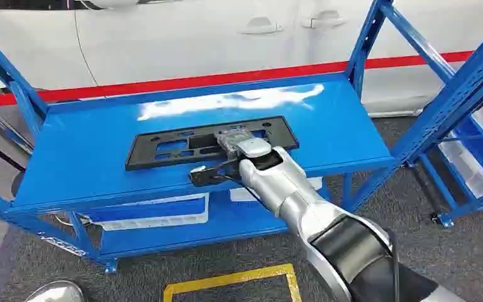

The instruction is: Take the parts from the cabinet and place them on the table.

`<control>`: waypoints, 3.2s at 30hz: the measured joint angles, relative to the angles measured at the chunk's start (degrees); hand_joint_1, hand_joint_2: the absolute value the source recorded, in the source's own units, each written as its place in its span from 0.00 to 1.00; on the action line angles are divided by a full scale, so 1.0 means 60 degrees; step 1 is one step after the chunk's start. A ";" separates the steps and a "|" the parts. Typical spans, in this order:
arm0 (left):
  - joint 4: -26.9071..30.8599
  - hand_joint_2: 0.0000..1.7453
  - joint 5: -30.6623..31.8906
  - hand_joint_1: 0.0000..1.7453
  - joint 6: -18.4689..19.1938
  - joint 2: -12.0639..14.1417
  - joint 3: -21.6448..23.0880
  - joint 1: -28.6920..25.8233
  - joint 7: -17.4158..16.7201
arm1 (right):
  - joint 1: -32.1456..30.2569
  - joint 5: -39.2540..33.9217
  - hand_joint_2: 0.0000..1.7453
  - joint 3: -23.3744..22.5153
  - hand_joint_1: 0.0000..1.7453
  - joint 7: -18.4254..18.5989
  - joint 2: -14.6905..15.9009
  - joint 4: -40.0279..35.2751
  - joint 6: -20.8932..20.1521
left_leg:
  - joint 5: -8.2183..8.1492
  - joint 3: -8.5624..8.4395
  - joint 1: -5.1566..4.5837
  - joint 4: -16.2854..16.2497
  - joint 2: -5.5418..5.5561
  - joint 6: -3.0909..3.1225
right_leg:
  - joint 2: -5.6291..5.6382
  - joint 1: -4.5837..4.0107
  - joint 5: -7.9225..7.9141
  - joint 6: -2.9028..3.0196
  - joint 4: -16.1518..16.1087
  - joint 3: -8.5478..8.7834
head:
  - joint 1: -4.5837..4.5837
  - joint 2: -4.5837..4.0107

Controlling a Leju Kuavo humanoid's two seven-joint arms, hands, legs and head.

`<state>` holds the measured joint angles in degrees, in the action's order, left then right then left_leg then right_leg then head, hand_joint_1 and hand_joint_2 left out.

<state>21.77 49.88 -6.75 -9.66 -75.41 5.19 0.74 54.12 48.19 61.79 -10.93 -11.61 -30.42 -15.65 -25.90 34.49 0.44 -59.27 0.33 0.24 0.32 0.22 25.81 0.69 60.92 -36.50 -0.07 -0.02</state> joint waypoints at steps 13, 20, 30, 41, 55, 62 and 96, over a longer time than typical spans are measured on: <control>-0.0098 0.00 0.0098 0.00 0.0015 0.0080 0.0047 -0.0005 0.0004 | -0.0018 0.0168 1.00 0.0000 0.00 0.0007 0.0004 0.0004 0.0044 | 0.0234 0.0114 -0.0058 0.0042 -0.0019 -0.0055 | 0.0025 0.0017 0.0073 0.0142 -0.0157 0.0258 | 0.0004 0.0000; -0.0157 0.00 0.0131 0.00 0.0007 0.0102 0.0058 0.0003 0.0018 | 0.0019 0.0240 1.00 -0.0015 0.00 0.0015 0.0011 0.0004 0.0146 | 0.0274 -0.0049 0.0034 0.0349 -0.0046 0.0225 | -0.0005 0.0023 0.0898 -0.0138 0.1173 -0.0371 | -0.0004 0.0000; -0.0193 0.00 0.0160 0.00 -0.0004 0.0106 0.0066 0.0010 0.0000 | 0.0001 0.0255 1.00 -0.0051 0.00 0.0127 0.0015 -0.0004 0.0201 | -0.0071 -0.0014 -0.0007 -0.0055 0.0008 0.0011 | -0.0009 0.0061 0.0045 -0.0085 0.0061 -0.0019 | -0.0007 0.0000; -0.0211 0.00 0.0171 0.00 0.0000 0.0055 0.0066 -0.0013 -0.0018 | 0.0026 0.0339 1.00 -0.0091 0.00 0.0149 -0.0026 -0.0033 0.0200 | -0.0103 0.0735 0.0033 -0.1289 -0.0021 -0.0111 | 0.0022 0.0035 0.0149 0.0227 -0.0054 0.0284 | 0.0004 0.0000; -0.0211 0.00 0.0189 0.00 0.0011 0.0047 0.0066 0.0010 -0.0015 | 0.0005 0.0353 1.00 -0.0160 0.00 0.0160 -0.0011 -0.0055 0.0200 | 0.0179 -0.0134 0.0032 0.0301 -0.0044 0.0281 | -0.0011 0.0097 0.0905 -0.0200 0.2237 -0.0960 | -0.0004 0.0000; -0.0193 0.00 0.0240 0.00 0.0182 0.0004 0.0069 0.0006 -0.0131 | 0.0021 0.0444 1.00 -0.0208 0.00 0.0157 -0.0011 -0.0047 0.0208 | -0.0021 -0.0052 0.0007 0.0012 -0.0015 -0.0043 | 0.0000 0.0071 0.0066 -0.0029 0.0033 0.0042 | -0.0007 0.0000; 0.0612 0.00 -0.0113 0.00 0.0252 -0.0372 0.0044 -0.0041 -0.0215 | 0.0121 0.0444 1.00 -0.0743 1.00 0.0119 -0.0022 -0.0428 0.0691 | 0.0179 0.0109 0.0096 0.0052 0.0004 -0.0248 | 0.0011 0.0085 0.0154 0.0043 -0.0128 0.0307 | -0.0007 0.0000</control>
<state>25.44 49.20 -5.24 -11.89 -75.14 4.95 -0.55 54.85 50.86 57.33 -10.22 -11.74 -32.99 -11.51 -24.82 35.15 1.01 -58.96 0.36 -1.25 0.39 0.72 26.73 0.95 60.15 -34.66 -0.11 -0.02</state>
